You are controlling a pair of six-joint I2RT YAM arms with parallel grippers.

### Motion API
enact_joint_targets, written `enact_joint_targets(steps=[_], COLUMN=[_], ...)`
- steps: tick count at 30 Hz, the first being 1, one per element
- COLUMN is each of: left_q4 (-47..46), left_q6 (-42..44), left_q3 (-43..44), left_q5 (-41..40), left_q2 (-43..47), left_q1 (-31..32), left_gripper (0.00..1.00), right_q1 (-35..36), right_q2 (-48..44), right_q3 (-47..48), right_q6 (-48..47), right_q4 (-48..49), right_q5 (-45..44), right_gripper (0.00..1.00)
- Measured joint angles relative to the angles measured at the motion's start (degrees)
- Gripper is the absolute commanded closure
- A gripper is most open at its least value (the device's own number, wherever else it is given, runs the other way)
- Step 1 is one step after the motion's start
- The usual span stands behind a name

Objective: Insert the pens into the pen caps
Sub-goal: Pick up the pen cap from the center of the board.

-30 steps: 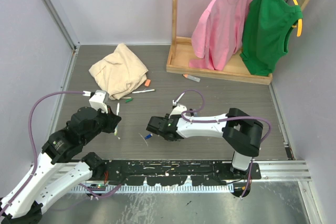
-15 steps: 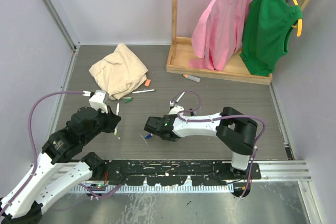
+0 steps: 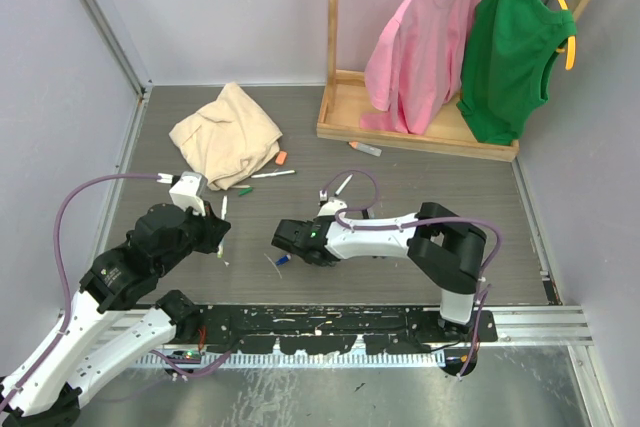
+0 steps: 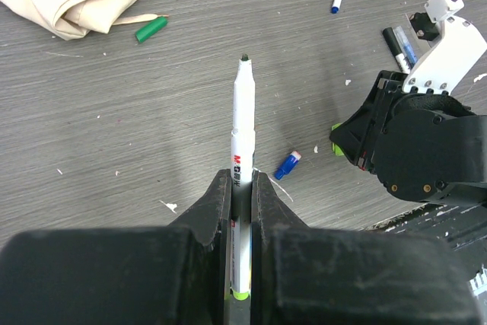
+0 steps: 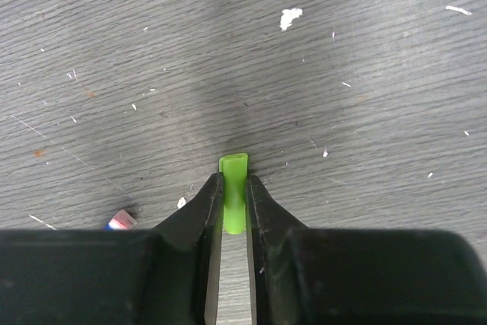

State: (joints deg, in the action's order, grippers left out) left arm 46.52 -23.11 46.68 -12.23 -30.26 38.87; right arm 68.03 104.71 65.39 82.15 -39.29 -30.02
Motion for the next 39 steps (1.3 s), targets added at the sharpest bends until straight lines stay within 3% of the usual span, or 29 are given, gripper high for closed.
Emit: enact_joint_targets(steps=[4, 10, 21, 27, 33, 39], left_q4=[0.00, -0.07, -3.78, -8.55, -11.15, -15.04], left_q6=[0.00, -0.04, 0.00, 0.00, 0.00, -1.60], left_q3=[0.00, -0.02, -0.76, -1.11, -0.63, 0.04], left_q5=[0.00, 0.07, 5.18, 9.16, 11.72, 14.43], left_q2=[0.00, 0.13, 1.81, 0.26, -3.87, -6.99], left_q1=[0.00, 0.00, 0.00, 0.00, 0.00, 0.59], left_gripper=[1.00, 1.00, 1.00, 1.00, 1.00, 1.00], right_q1=[-0.31, -0.79, -2.91, -3.63, -4.79, -13.86], right_q2=[-0.85, -7.67, -35.60, -42.64, -47.45, -49.75], right_q3=[-1.20, -9.70, -27.76, -29.09, -28.55, -26.95], right_q6=[-0.81, -6.08, -26.38, -38.23, -44.68, -44.74], right_q4=[2.03, 10.75, 38.38, 47.63, 50.18, 49.96], right_q5=[-0.09, 0.37, 0.11, 2.27, 4.31, 12.15], right_gripper=[1.00, 1.00, 1.00, 0.98, 1.00, 1.00])
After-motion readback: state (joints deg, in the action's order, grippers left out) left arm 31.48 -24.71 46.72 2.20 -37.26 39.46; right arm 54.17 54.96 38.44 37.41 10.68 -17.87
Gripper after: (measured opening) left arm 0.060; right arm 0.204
